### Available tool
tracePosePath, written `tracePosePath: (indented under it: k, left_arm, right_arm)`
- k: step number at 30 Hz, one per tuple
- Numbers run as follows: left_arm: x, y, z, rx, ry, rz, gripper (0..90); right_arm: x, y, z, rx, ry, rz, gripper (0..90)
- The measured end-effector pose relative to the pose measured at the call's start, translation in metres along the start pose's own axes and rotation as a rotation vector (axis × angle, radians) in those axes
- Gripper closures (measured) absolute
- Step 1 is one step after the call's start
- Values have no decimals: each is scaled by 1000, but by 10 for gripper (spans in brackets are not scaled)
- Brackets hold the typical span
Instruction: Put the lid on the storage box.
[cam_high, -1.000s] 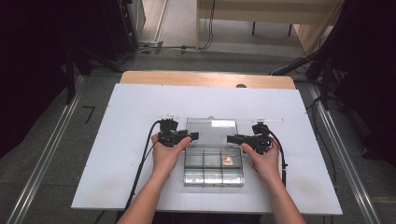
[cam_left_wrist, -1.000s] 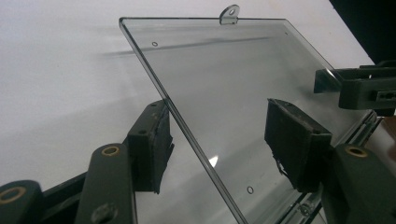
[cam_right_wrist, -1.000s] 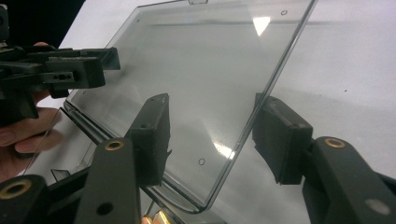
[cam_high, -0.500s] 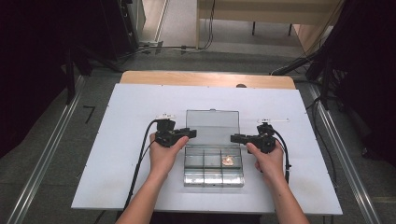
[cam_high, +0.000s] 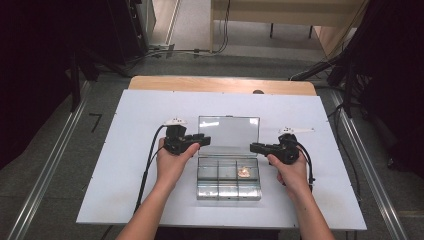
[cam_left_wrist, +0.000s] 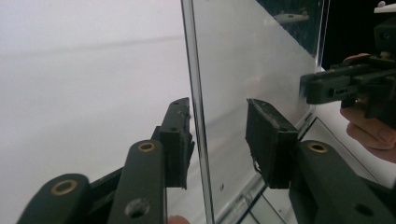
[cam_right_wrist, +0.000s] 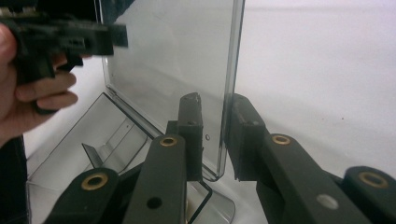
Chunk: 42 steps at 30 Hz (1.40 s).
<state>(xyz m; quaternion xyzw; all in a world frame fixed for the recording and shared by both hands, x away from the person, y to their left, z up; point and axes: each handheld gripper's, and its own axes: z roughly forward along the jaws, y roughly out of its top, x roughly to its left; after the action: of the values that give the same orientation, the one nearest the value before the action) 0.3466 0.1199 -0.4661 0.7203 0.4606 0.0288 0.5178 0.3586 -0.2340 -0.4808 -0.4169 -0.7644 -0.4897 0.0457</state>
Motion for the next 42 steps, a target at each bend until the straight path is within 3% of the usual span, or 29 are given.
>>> tracePosePath:
  k: [5,8,10,15,20,24,35,42]
  left_arm:
    - [-1,18,-3,-47,21,2,540]
    - [-4,22,-4,-55,7,5,594]
    - [-5,22,-5,-49,22,13,624]
    - [-8,20,-10,-63,11,21,675]
    - [-14,18,-15,-69,7,56,672]
    - [-20,15,-21,-78,-6,81,665]
    - [-35,3,-35,-94,-42,145,635]
    - [-39,-3,-40,-99,-56,164,621]
  right_arm:
    - [1,-1,-1,-6,-9,-26,754]
    - [2,-1,-1,-5,-15,-34,753]
    - [3,-1,-1,-3,-26,-42,749]
    - [8,1,-2,9,-54,-46,729]
    - [8,3,-5,-8,-6,-23,620]
    - [13,7,-11,-31,-17,-31,563]
    - [44,21,-34,-114,-63,-109,530]
    - [62,26,-42,-136,-77,-163,530]
